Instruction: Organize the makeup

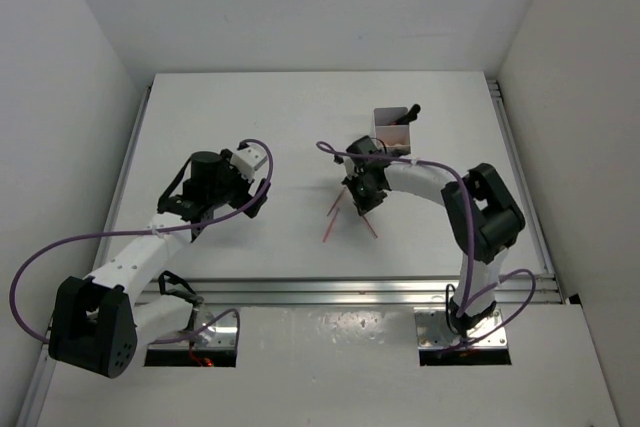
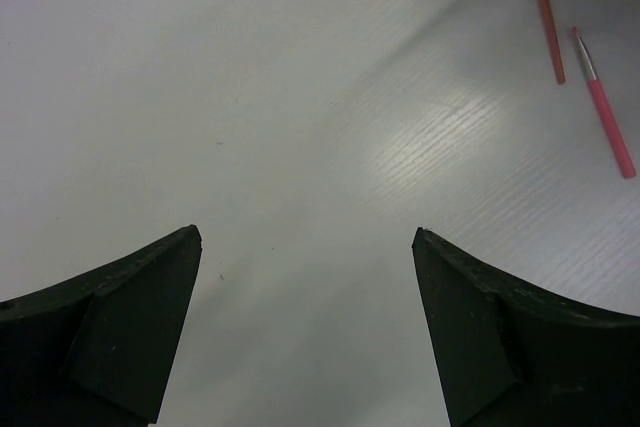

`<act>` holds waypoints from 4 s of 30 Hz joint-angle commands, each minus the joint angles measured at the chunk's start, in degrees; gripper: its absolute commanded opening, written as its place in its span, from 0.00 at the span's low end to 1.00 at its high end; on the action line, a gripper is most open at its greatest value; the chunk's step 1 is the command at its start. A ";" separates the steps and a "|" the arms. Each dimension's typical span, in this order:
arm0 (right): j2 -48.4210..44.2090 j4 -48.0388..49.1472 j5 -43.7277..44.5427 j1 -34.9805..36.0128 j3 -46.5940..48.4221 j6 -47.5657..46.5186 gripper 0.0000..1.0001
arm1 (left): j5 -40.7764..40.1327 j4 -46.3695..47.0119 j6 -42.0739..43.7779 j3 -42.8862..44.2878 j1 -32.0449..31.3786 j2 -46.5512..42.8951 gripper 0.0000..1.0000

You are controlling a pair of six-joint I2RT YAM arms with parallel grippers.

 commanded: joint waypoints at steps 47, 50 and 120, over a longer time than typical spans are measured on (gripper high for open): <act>-3.24 84.60 13.26 -18.02 -12.53 6.33 0.44 | -1.67 0.61 1.75 5.57 0.86 10.28 0.93; -6.76 77.32 17.48 -16.44 -11.47 2.11 0.54 | -1.14 0.61 1.75 5.57 0.86 9.75 0.93; 24.34 1.70 9.24 2.12 29.32 46.49 0.00 | -0.35 6.15 -0.09 -9.81 1.38 -4.75 0.98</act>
